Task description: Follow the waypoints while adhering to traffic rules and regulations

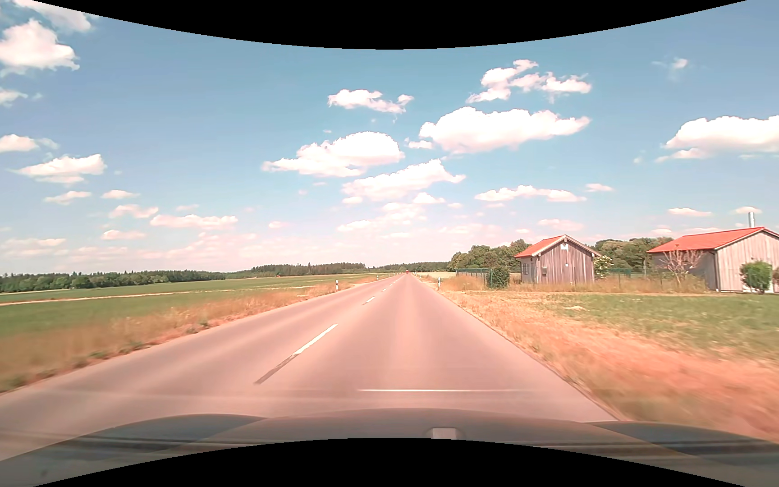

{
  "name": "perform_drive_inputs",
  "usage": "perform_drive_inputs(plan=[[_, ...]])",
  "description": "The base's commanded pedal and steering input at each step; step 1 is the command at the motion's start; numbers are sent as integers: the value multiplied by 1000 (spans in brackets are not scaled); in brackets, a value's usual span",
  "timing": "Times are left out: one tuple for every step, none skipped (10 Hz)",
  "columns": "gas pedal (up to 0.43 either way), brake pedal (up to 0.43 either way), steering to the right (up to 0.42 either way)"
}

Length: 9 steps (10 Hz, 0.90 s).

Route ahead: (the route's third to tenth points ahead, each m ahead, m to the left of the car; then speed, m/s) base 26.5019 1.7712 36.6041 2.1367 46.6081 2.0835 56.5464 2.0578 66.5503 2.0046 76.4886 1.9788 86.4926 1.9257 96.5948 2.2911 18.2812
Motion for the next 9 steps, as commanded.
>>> perform_drive_inputs(plan=[[228,0,-4],[228,0,-3],[228,0,-3],[228,0,-3],[228,0,-3],[228,0,-3],[228,0,-3],[228,0,-3],[228,0,-2]])
